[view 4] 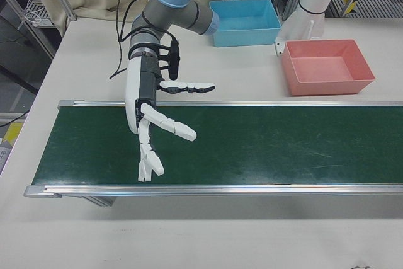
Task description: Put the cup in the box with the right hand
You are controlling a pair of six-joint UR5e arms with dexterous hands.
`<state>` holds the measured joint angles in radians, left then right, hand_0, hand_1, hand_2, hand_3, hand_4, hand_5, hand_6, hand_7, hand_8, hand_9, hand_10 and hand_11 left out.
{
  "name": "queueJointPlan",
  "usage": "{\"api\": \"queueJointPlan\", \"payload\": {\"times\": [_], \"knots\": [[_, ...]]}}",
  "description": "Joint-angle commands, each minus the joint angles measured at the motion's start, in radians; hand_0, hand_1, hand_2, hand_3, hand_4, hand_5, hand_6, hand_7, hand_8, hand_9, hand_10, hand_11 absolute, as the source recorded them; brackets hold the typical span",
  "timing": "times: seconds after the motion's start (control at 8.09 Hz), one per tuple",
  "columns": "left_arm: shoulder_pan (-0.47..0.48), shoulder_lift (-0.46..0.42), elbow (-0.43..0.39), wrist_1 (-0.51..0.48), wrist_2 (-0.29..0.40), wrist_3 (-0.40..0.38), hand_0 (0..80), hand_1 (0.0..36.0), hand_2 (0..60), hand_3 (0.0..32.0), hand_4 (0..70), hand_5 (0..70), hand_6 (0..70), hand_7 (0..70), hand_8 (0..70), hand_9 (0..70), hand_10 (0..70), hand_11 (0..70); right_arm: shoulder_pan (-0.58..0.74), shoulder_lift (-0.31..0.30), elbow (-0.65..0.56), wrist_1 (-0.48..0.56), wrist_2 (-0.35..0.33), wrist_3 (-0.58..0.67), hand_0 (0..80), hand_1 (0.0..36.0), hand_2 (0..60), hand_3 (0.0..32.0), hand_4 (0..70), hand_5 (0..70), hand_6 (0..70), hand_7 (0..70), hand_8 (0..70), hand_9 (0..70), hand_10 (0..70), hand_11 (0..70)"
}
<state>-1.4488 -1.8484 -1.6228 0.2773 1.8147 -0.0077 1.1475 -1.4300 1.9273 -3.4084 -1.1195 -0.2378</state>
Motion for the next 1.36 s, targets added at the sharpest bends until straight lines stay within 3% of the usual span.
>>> {"api": "queueJointPlan", "payload": {"times": [0.0, 0.12, 0.25, 0.37, 0.62, 1.11, 1.24], "knots": [[0.001, 0.0, -0.005, 0.003, 0.0, 0.0, 0.0, 0.0, 0.0, 0.0, 0.0, 0.0, 0.0, 0.0, 0.0, 0.0, 0.0, 0.0, 0.009, -0.013, 0.004, 0.0, 0.0, 0.0, 65.0, 19.1, 0.0, 0.0, 22.1, 7.5, 6.1, 17.6, 2.9, 7.7, 0.6, 3.4], [0.001, 0.0, -0.006, 0.002, 0.0, 0.0, 0.0, 0.0, 0.0, 0.0, 0.0, 0.0, 0.0, 0.0, 0.0, 0.0, 0.0, 0.0, 0.009, -0.015, 0.001, 0.0, 0.0, 0.0, 64.3, 20.6, 3.8, 0.0, 20.2, 7.5, 6.1, 17.5, 3.0, 7.7, 0.6, 3.5], [-0.001, 0.0, -0.008, 0.003, 0.0, 0.0, 0.0, 0.0, 0.0, 0.0, 0.0, 0.0, 0.0, 0.0, 0.0, 0.0, 0.0, 0.0, -0.003, -0.016, -0.011, -0.002, 0.0, -0.002, 65.5, 18.9, 0.0, 0.0, 22.4, 7.5, 6.1, 17.6, 3.0, 7.7, 0.6, 3.5], [-0.001, 0.0, -0.009, 0.003, 0.0, 0.0, 0.0, 0.0, 0.0, 0.0, 0.0, 0.0, 0.0, 0.0, 0.0, 0.0, 0.0, 0.0, -0.046, -0.045, -0.025, -0.002, 0.003, -0.002, 64.2, 20.0, 1.9, 0.0, 20.9, 7.4, 6.0, 17.5, 2.8, 7.5, 0.5, 3.3], [-0.001, 0.0, -0.011, 0.005, 0.0, 0.0, 0.0, 0.0, 0.0, 0.0, 0.0, 0.0, 0.0, 0.0, 0.0, 0.0, 0.0, 0.0, -0.042, -0.047, -0.048, 0.0, 0.003, 0.0, 65.1, 18.4, 0.0, 0.0, 22.5, 7.4, 5.9, 16.9, 2.7, 7.3, 0.7, 3.6], [-0.001, 0.0, -0.009, 0.003, 0.0, 0.0, 0.0, 0.0, 0.0, 0.0, 0.0, 0.0, 0.0, 0.0, 0.0, 0.0, 0.0, 0.0, -0.068, -0.05, -0.05, -0.002, 0.006, 0.0, 68.5, 18.5, 0.0, 0.0, 20.2, 7.4, 5.1, 13.2, 1.6, 5.2, 0.0, 2.0], [-0.001, 0.0, -0.009, 0.003, 0.0, 0.0, 0.0, 0.0, 0.0, 0.0, 0.0, 0.0, 0.0, 0.0, 0.0, 0.0, 0.0, 0.0, -0.069, -0.049, -0.051, -0.002, 0.006, 0.0, 66.8, 20.2, 1.4, 0.0, 17.8, 7.5, 5.0, 12.6, 1.3, 4.6, 0.0, 1.6]]}}
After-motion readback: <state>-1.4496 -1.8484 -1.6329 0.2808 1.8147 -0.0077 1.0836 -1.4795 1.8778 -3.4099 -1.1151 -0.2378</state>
